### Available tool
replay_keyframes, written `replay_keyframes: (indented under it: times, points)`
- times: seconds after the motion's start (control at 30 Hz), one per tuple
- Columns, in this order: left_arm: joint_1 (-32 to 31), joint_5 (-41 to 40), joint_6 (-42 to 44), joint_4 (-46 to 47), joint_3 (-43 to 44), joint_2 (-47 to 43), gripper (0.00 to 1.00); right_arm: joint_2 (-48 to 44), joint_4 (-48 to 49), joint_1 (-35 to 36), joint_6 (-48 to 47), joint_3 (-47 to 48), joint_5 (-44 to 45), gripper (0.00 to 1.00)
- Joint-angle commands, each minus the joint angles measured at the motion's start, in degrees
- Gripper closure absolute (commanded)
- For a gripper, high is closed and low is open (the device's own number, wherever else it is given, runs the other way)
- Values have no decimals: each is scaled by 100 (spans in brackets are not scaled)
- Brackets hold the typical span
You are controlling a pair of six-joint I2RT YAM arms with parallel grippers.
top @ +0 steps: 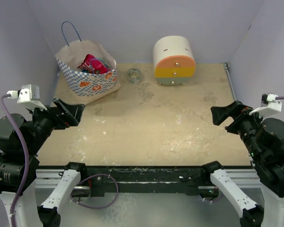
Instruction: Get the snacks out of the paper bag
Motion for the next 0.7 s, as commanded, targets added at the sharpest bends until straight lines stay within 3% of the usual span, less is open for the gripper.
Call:
replay_keyframes:
  times: [0.0,0.4,0.67]
  points:
    - [8,-299,-51,-137,167,105,1,251,-394,-3,-113,421,226,0]
    - [9,-315,55,1,-230,316,1,703,-82,-4,162,233,288,0]
    - [14,-297,-110,347,-138,1447,1,1115,283,-5,380,24,242,0]
